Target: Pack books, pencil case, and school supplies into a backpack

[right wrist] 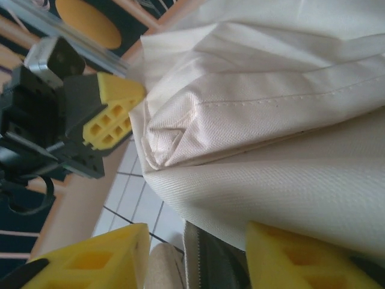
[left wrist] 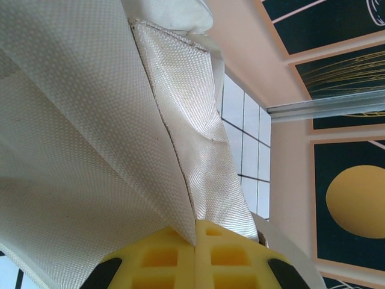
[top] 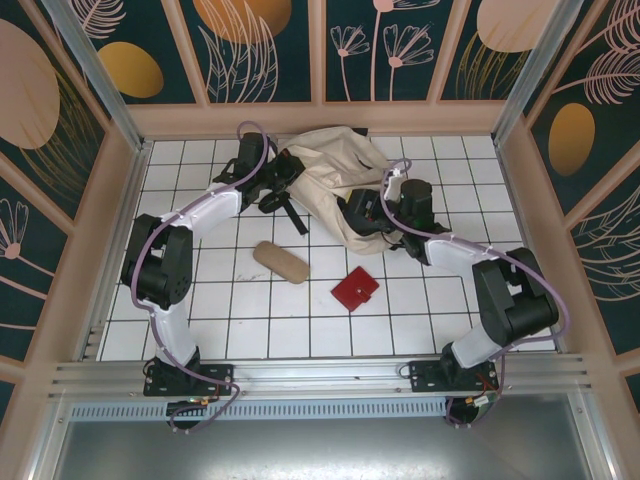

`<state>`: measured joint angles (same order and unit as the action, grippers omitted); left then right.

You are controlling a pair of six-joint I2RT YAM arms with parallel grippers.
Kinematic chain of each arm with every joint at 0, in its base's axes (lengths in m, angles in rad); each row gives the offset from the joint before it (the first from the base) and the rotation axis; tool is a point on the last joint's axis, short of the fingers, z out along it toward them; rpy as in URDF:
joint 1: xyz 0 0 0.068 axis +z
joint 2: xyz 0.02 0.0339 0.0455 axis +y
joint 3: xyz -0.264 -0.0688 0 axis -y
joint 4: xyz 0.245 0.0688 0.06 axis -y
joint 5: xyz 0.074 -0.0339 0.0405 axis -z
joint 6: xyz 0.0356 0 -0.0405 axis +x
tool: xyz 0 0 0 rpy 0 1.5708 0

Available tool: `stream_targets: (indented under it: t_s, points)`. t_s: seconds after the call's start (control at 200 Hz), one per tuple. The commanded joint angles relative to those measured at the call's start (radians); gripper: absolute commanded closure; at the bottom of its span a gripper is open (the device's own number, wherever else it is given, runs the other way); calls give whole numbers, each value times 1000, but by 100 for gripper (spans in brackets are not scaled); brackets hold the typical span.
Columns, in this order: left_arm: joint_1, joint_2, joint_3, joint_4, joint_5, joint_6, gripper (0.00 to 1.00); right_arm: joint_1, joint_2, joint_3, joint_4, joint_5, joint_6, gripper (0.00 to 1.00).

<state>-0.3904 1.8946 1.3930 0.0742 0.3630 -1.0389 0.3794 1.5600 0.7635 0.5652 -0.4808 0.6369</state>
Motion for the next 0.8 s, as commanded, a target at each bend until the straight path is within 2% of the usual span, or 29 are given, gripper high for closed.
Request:
stream_targets:
  t_s: [0.0,0.15,0.345,0.48,0.666,0.796]
  points:
    - [1,-44,29,66,70,30,100,23,26,-9,-48,-32,-1,58]
    - [1,-37,34,71,79,28,100,36,30,-40,-50,-25,10,59]
    - [1,-38,31,72,79,28,100,35,40,-34,-48,-84,20,59]
    - [1,-36,31,73,77,30,100,30,17,-76,-7,-120,72,64]
    - [1,-33,29,77,82,32,100,48,-32,-115,4,-101,143,65]
    - [1,-32,27,82,86,27,100,70,6,-90,4,-73,170,61]
